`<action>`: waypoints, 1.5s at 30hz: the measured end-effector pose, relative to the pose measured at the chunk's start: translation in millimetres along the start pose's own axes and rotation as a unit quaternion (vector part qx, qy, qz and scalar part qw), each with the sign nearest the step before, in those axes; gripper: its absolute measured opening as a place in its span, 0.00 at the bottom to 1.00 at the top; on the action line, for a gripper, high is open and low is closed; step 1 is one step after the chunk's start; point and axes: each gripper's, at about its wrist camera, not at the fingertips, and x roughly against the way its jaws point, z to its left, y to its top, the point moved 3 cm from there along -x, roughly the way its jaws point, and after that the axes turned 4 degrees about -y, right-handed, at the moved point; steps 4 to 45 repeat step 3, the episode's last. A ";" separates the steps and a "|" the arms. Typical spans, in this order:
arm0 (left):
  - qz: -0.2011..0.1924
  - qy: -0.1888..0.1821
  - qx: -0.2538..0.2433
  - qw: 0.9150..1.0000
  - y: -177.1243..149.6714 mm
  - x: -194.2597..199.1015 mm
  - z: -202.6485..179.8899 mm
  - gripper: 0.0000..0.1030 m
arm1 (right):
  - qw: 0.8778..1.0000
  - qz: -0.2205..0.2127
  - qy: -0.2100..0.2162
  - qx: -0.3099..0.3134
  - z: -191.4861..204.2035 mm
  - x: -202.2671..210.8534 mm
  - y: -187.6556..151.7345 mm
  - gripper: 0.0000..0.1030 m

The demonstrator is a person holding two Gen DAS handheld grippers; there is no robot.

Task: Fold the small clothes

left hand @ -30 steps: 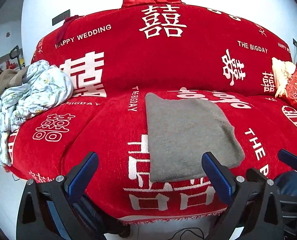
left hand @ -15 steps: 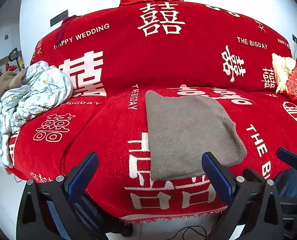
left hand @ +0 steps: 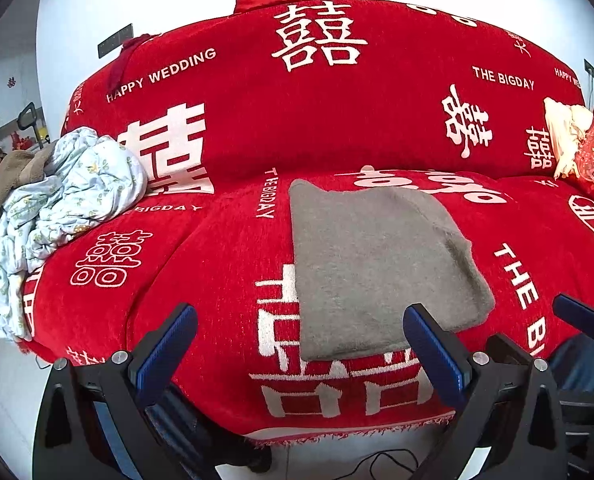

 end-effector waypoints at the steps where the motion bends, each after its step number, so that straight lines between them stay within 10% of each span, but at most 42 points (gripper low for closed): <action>1: 0.000 0.001 -0.001 1.000 -0.1 0.0 -0.8 1.00 | 1.000 0.001 0.001 -0.003 -1.6 -1.0 -0.6 0.80; 45: 0.001 0.002 -0.004 1.000 -0.2 0.1 -2.0 1.00 | 1.000 0.003 0.003 -0.007 -4.2 -2.4 -1.4 0.80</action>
